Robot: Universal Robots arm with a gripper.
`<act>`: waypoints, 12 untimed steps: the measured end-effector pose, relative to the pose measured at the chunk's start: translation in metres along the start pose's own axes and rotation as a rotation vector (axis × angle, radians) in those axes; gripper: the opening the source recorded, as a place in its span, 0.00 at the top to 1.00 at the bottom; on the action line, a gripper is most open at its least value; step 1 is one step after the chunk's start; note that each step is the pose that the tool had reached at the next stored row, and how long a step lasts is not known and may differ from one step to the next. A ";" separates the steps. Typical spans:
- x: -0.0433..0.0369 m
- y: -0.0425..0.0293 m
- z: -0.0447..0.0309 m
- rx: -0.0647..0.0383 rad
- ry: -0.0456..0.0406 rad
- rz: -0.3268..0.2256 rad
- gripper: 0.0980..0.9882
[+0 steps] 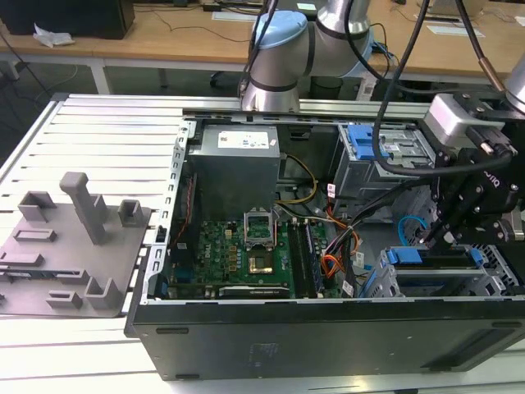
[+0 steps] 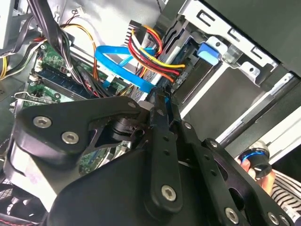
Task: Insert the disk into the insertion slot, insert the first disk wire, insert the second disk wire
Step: 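Insert the second disk wire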
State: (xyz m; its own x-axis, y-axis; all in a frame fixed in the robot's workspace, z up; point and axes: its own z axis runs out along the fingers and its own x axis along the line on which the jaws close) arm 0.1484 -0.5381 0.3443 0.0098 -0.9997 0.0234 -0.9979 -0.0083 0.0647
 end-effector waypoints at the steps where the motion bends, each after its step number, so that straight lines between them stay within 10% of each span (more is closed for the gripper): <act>1: 0.0001 -0.0013 0.0008 -0.001 0.0003 0.000 0.93; 12: 0.0049 -0.0023 0.0079 -0.001 -0.0001 0.000 0.93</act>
State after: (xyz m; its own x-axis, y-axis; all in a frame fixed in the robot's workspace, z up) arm 0.1502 -0.5432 0.3364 0.0098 -0.9997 0.0233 -0.9978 -0.0083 0.0655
